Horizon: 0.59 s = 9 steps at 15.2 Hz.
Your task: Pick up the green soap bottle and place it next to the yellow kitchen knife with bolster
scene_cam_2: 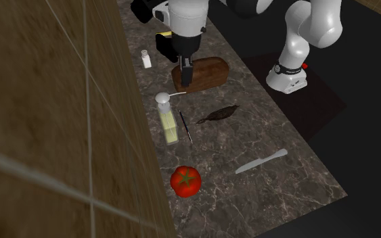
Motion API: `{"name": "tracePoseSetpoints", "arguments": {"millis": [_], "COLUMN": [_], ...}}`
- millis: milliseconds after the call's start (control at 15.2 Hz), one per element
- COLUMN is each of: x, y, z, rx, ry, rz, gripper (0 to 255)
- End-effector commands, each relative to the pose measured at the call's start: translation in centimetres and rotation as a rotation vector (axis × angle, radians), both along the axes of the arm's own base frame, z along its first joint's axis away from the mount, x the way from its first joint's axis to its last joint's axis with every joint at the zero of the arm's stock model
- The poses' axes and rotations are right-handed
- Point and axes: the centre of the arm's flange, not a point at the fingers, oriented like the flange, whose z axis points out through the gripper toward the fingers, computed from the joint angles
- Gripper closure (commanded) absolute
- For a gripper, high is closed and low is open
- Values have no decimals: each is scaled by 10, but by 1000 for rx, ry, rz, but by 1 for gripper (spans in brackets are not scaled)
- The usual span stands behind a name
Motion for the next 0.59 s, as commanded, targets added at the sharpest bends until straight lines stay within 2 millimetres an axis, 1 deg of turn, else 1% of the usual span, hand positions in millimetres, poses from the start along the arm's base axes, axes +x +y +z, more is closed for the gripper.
{"name": "tracePoseSetpoints", "arguments": {"millis": [0, 264, 330, 528], "x": [22, 67, 69, 70], "y": [12, 36, 37, 35], "z": [-15, -38, -39, -55], "rx": [-16, -46, -48, -48], "ry": [3, 8, 9, 9], "rz": [-4, -10, -10, -10], "gripper": [0, 0, 0, 0]}}
